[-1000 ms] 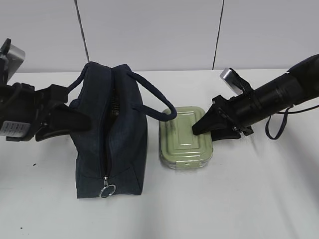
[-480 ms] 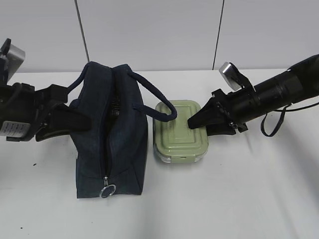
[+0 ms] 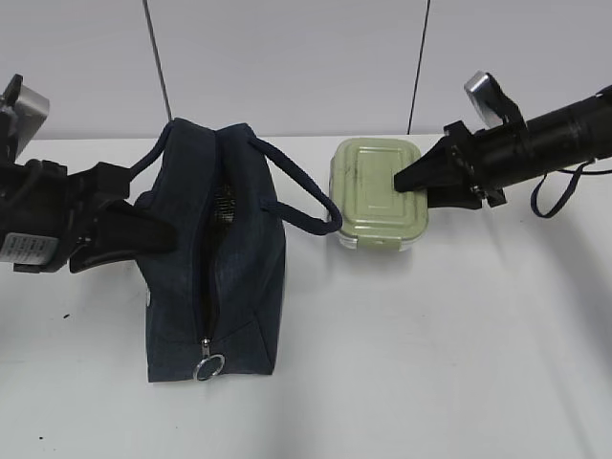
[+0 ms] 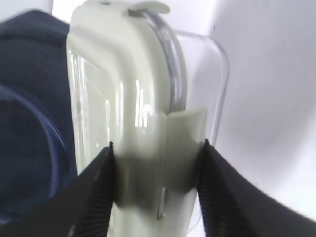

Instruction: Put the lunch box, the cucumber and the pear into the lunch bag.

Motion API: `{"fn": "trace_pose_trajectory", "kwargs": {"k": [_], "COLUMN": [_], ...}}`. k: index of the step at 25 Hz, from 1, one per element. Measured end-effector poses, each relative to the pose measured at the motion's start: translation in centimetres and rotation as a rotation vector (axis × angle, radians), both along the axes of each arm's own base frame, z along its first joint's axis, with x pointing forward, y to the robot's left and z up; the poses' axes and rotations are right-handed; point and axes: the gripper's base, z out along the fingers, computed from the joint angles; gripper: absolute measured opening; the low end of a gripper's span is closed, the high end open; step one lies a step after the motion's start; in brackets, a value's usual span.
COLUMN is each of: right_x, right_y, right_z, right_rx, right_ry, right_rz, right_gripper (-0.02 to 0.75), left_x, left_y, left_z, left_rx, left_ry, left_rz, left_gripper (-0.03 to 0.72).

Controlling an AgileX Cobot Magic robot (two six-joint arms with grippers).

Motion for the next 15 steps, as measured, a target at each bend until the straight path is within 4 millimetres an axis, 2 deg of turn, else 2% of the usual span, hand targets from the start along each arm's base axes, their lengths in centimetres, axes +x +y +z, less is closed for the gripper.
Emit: {"fn": "trace_pose_trajectory", "kwargs": {"k": [9, 15], "right_x": [2.7, 2.8], "right_y": [-0.7, 0.1], "right_z": [4.9, 6.9], "right_rx": [0.117, 0.173], "right_ry": [-0.122, -0.154], "right_rz": [-0.094, -0.105], "right_gripper": [0.371, 0.371], "left_x": [0.0, 0.0], "left_y": [0.0, 0.0], "left_z": [0.0, 0.0], "left_rx": [-0.001, -0.001], "left_ry": [0.0, 0.001], "left_rz": [-0.001, -0.002], "left_gripper": [-0.018, -0.018]}}
